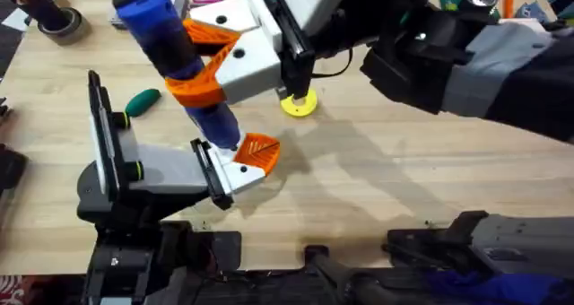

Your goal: Pick up the gripper from the table and insert it into the empty holder that is missing its gripper. Then pick up a screw, insert it into the mounting hole, and use the screwdriver to tighten it. Finally, clean up the table by picking up the vegetable and placing it into the bucket.

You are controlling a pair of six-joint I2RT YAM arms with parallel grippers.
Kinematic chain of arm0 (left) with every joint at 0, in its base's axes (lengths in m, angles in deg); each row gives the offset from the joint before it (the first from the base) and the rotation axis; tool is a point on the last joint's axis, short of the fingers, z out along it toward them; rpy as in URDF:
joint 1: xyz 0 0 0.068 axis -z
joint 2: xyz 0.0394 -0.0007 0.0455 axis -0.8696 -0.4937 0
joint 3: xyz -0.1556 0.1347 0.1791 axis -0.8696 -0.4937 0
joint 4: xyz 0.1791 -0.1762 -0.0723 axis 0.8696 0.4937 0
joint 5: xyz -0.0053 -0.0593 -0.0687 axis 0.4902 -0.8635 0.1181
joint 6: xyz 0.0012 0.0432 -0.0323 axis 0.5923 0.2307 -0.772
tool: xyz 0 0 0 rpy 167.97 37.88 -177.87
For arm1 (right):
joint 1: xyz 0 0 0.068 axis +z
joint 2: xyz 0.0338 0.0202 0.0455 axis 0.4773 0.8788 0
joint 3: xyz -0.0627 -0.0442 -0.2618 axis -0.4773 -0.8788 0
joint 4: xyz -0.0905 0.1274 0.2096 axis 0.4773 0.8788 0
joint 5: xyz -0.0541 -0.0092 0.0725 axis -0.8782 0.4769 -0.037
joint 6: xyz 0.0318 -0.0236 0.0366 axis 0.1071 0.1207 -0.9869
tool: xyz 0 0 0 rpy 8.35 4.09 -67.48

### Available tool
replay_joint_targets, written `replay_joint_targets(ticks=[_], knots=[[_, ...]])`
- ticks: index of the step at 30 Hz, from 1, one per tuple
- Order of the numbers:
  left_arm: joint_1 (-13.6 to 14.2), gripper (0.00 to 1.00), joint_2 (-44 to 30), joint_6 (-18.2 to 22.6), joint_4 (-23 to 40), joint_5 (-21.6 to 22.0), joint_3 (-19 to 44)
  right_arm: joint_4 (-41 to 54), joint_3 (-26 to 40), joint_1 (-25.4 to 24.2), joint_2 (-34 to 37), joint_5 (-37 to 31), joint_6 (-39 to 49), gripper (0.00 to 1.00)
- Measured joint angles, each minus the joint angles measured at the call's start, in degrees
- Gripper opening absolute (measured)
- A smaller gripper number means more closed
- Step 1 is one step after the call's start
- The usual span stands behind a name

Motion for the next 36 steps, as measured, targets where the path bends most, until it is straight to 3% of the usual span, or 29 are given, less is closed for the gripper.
replay_joint_targets(ticks=[36], knots=[[0.00,0.004,-0.02,0.00,0.00,-0.02,0.00,1.03,0.00,-0.02,0.00,0.01,0.22,0.026]])
